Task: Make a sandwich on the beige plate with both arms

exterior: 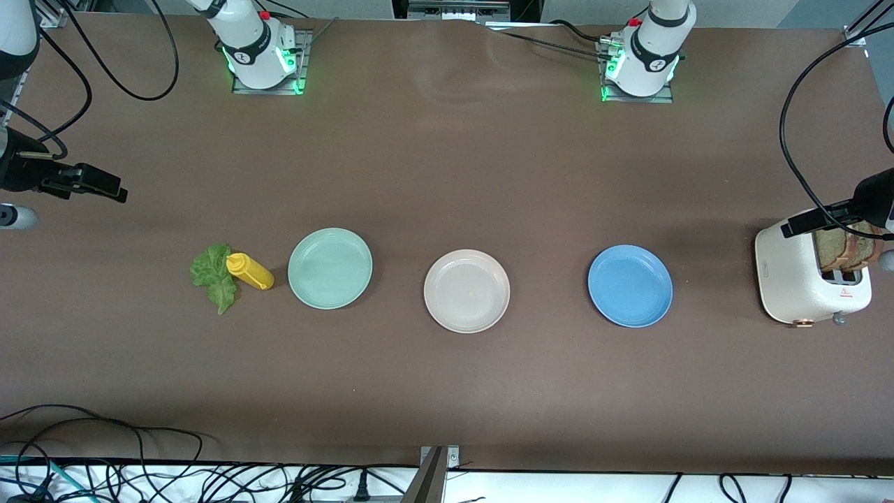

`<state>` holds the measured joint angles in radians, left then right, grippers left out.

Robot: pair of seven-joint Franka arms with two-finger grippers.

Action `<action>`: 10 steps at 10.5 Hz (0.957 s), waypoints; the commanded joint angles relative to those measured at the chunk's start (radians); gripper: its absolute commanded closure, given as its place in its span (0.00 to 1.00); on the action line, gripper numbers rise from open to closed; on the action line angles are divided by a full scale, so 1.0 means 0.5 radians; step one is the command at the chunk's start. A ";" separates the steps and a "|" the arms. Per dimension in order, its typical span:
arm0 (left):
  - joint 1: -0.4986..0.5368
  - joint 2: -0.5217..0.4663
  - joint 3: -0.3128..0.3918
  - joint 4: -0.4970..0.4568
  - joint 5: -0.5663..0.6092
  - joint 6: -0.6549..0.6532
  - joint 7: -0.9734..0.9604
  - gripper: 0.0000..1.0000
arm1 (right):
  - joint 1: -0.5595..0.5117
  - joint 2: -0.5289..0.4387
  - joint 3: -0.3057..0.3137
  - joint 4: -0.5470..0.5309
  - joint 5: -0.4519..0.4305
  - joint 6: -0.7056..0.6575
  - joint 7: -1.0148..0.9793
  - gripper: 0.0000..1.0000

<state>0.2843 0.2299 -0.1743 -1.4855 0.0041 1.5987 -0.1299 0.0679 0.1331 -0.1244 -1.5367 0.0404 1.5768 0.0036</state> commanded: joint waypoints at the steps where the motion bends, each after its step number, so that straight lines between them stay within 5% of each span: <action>1: 0.011 -0.027 -0.007 -0.020 -0.005 -0.013 0.042 0.00 | -0.007 -0.061 0.000 -0.062 0.039 -0.006 -0.016 0.00; 10: 0.011 -0.024 -0.007 -0.017 -0.002 -0.013 0.048 0.00 | 0.021 -0.067 0.052 -0.059 -0.068 0.025 -0.044 0.00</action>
<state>0.2836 0.2299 -0.1759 -1.4855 0.0041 1.5987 -0.1299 0.0751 0.1320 -0.1130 -1.5367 0.0286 1.5780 -0.0074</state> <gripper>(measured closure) 0.000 0.000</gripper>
